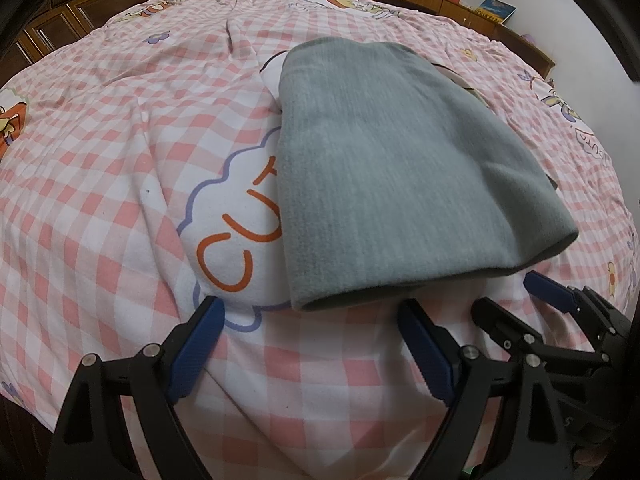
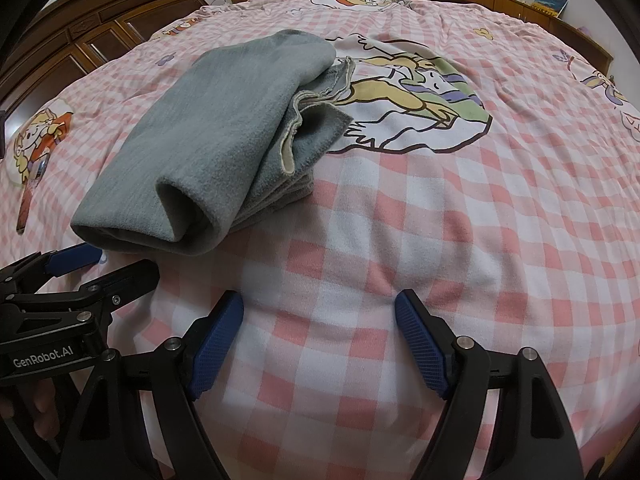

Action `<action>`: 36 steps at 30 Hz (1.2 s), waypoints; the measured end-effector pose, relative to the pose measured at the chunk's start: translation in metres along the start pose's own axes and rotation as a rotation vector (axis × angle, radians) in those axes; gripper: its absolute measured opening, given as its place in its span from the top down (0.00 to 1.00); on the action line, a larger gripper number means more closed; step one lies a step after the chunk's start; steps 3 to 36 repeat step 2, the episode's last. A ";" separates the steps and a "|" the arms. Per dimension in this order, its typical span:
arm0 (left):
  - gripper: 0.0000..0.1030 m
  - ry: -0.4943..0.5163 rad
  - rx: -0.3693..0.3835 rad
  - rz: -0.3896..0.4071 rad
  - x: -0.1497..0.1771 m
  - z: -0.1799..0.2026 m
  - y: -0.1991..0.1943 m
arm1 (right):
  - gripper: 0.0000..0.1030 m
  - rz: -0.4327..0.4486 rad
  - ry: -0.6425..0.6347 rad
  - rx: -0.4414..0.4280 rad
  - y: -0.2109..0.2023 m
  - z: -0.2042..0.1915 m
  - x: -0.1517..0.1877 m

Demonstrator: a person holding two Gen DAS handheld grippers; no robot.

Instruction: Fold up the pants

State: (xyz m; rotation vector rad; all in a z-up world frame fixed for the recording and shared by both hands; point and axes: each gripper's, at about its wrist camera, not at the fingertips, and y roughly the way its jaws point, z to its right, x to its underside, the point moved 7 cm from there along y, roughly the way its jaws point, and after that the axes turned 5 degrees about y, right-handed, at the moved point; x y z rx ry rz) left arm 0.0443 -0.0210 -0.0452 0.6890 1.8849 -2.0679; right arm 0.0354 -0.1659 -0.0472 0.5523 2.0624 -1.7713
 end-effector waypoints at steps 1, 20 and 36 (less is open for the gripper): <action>0.11 0.000 0.000 0.000 0.000 0.000 0.000 | 0.22 0.000 0.000 0.000 0.000 0.000 0.000; 0.11 0.000 0.000 0.000 0.000 0.000 0.000 | 0.22 0.000 0.000 0.000 0.000 0.000 0.000; 0.11 0.000 0.000 0.000 0.000 0.000 0.000 | 0.22 0.000 0.000 0.000 0.000 0.000 0.000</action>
